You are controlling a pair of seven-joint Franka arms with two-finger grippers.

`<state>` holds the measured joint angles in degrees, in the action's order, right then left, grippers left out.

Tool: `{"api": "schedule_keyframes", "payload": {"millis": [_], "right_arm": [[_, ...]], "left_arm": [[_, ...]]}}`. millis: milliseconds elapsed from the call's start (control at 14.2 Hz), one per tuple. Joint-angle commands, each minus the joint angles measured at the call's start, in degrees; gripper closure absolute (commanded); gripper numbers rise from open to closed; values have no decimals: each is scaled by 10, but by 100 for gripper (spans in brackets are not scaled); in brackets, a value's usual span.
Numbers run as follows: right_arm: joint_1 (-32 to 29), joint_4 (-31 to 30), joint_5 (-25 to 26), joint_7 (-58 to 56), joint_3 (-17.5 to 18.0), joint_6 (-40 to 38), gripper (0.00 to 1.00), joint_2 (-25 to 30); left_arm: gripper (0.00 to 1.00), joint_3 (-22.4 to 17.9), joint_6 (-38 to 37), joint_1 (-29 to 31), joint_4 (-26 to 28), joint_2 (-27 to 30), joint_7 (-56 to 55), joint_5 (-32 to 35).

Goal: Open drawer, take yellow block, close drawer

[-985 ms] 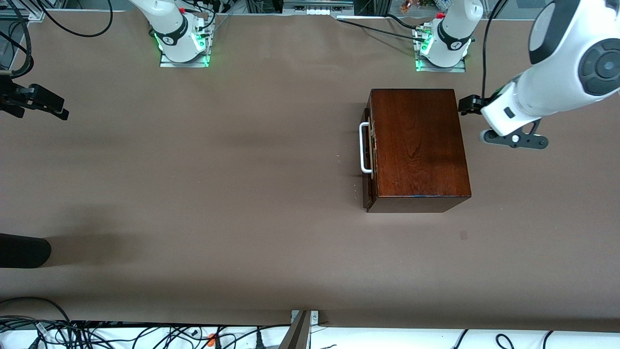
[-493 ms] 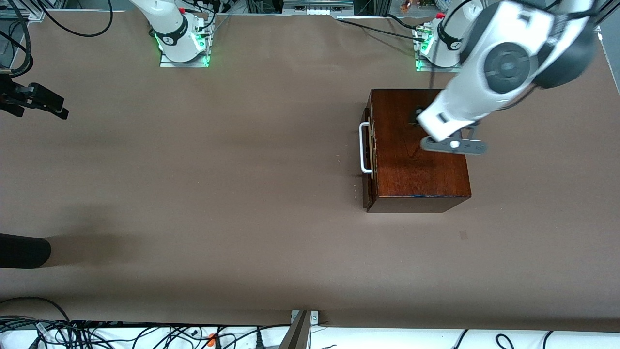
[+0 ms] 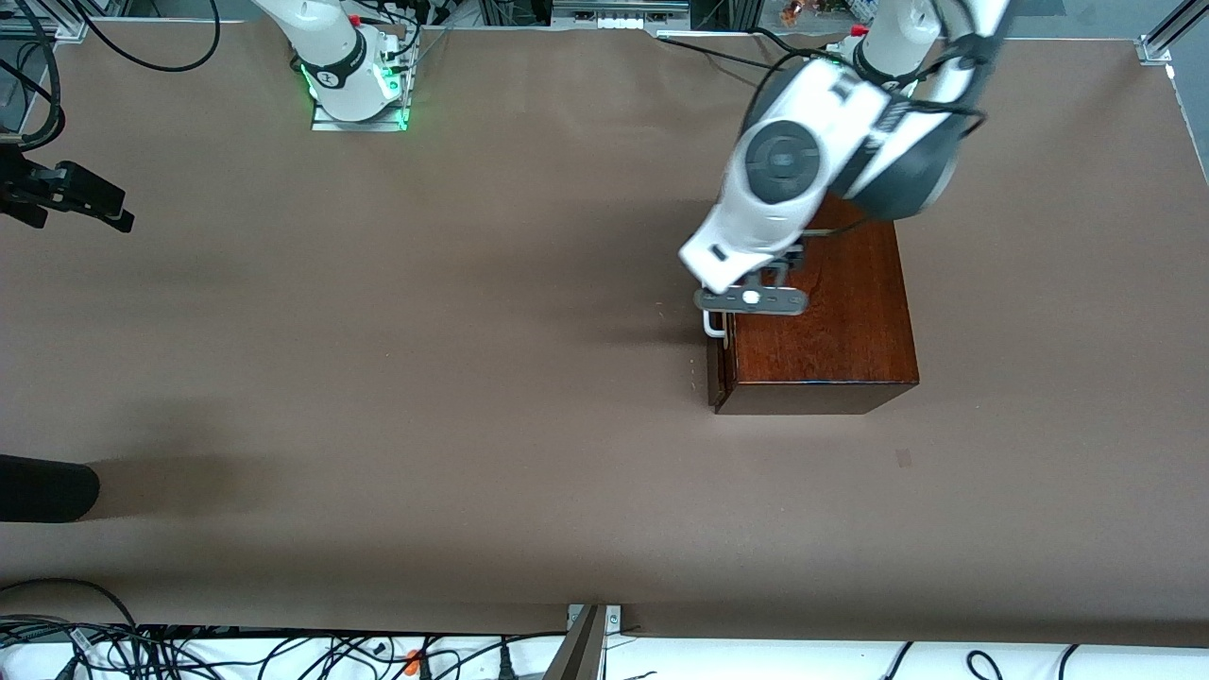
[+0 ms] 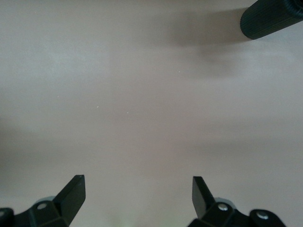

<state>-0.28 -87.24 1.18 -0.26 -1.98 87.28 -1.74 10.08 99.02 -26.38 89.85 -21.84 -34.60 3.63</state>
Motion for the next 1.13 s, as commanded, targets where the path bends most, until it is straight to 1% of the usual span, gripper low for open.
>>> {"api": "schedule_keyframes", "payload": {"millis": [0, 141, 493, 1056], "right_arm": [[-8, 0, -6, -7, 7, -8, 0, 10], [-8, 0, -6, -7, 6, -7, 0, 10], [-8, 0, -6, -8, 6, -8, 0, 10], [-8, 0, -6, -8, 5, -9, 0, 10]], "left_arm": [[0, -6, -7, -54, -35, -46, -68, 65], [0, -6, 18, -67, -33, -60, -89, 88], [0, -6, 20, -93, -22, -80, -108, 117], [0, -7, 21, -104, -13, -109, -111, 118]]}}
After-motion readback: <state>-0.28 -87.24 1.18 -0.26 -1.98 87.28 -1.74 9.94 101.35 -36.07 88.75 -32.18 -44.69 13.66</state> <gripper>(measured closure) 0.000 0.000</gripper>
